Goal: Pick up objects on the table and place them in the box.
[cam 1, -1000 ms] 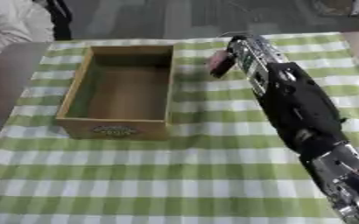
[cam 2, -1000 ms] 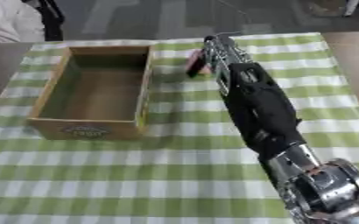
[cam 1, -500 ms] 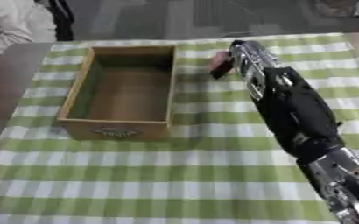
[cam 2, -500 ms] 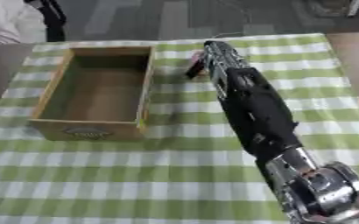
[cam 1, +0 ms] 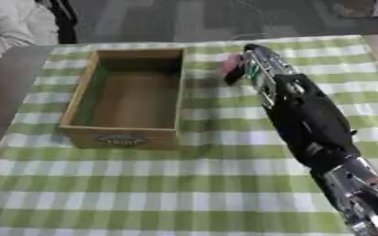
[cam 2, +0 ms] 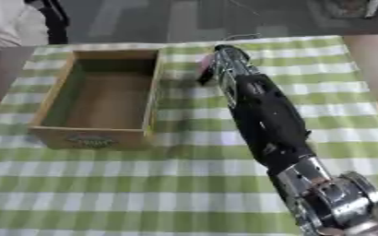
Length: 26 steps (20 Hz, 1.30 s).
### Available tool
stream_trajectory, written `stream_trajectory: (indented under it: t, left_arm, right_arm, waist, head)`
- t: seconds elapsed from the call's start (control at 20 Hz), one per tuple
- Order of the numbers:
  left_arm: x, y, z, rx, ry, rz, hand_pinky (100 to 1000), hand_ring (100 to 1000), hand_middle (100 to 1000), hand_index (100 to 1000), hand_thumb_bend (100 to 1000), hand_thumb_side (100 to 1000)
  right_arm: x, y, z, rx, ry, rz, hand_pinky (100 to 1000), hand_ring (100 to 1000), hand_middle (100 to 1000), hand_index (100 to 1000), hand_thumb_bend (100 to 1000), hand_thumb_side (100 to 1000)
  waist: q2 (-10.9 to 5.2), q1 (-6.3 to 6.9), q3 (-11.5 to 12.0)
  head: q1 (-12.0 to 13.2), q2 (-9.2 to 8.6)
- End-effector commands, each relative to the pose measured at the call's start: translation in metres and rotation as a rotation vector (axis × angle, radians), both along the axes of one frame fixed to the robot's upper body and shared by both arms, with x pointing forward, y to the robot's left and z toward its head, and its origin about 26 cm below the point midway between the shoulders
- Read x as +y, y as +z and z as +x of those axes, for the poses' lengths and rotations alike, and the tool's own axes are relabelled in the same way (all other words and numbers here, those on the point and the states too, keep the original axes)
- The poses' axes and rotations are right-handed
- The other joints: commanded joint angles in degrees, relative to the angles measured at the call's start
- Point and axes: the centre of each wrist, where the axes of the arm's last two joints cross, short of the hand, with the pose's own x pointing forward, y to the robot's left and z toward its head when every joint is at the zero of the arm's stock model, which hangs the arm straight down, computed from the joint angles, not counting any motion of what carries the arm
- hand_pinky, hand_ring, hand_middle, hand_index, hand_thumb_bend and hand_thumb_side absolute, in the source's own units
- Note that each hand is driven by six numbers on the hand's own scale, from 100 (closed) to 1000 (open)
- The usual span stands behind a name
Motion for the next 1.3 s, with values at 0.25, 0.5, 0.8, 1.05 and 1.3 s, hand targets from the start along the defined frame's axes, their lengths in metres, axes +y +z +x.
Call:
stream_trajectory:
  t: [0.25, 0.5, 0.8, 1.05, 1.3]
  left_arm:
    - [0.001, 0.010, -0.002, -0.027, -0.001, 0.027, 552, 467, 542, 831, 100, 975]
    - [0.001, 0.009, -0.002, -0.025, -0.001, 0.027, 552, 467, 542, 830, 100, 976]
    - [0.001, 0.010, -0.002, -0.023, 0.001, 0.028, 544, 466, 542, 830, 100, 977]
    - [0.001, 0.010, -0.002, -0.021, 0.003, 0.028, 542, 466, 542, 830, 100, 976]
    - [0.001, 0.010, -0.002, -0.021, 0.004, 0.027, 541, 467, 541, 830, 100, 974]
  right_arm:
    - [0.006, 0.016, -0.001, -0.097, -0.023, -0.047, 731, 727, 591, 882, 100, 311]
    - [0.008, 0.018, -0.002, -0.185, -0.056, -0.094, 622, 614, 509, 722, 100, 310]
    - [0.010, 0.025, -0.004, -0.260, -0.051, -0.102, 556, 565, 473, 639, 100, 309]
    - [0.011, 0.030, -0.006, -0.314, -0.050, -0.092, 511, 538, 458, 572, 100, 328]
    - [0.012, 0.036, -0.008, -0.370, -0.057, -0.040, 459, 502, 439, 465, 100, 370]
  waist:
    - [-1.08, -0.05, 0.09]
    - [-1.14, -0.10, 0.06]
    - [-1.29, -0.15, -0.09]
    - [-1.38, -0.27, -0.21]
    - [-1.47, -0.35, -0.28]
  head:
    - [-0.14, -0.46]
    - [-0.09, -0.55]
    - [-0.02, -0.42]
    - [0.05, -0.46]
    - [0.13, -0.46]
